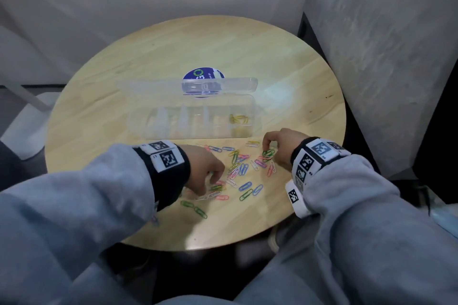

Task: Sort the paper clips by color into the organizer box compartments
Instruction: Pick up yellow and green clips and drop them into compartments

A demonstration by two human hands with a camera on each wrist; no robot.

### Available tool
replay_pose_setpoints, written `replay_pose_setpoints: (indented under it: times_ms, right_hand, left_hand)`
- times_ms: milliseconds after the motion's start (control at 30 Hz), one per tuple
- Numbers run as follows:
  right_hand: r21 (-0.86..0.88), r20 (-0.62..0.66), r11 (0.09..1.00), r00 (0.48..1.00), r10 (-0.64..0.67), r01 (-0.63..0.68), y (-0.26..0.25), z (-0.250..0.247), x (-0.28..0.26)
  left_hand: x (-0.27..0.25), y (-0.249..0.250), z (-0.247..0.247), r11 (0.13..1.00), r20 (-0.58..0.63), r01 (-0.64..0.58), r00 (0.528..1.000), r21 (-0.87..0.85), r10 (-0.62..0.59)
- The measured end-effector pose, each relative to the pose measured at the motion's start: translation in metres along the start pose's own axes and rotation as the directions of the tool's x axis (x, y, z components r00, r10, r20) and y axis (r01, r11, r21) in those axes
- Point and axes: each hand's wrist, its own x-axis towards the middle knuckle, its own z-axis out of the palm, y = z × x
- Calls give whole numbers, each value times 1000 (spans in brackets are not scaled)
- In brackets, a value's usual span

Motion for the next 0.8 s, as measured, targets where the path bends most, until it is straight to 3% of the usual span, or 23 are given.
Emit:
replay_pose_setpoints:
  times_ms: [100,267,400,533,633,700,800]
  right_hand:
    - [-19,-12,1000,1000,10,-10,1,2,2]
    - [-40,-15,999,1000,-6,5,3,3,1]
    - [-34,-48,999,999,-9,8,2,5,3]
    - [-35,-4,999,1000,-8,7,1,3,3]
    - [-26,38,999,999,21,-20,1,0,2]
    - [-39,74,999,997,28,-25,-2,-2,2]
    - [-123,71,992,997,22,-13,-7,-1,0]
  left_hand:
    - [-2,5,15,984,107,-81,992,159,64]
    - [-1,11,38,961,142,-201,974,189,176]
    - [3,10,38,973,82,-161,985,166,149]
    - [4,9,37,990,51,-109,993,87,105]
    - [1,7,35,992,-56,-58,997,-112,51]
    - [-1,5,28,936,-140,-36,990,-350,-14]
    - [-1,1,12,692,-265,-107,956,-714,-125]
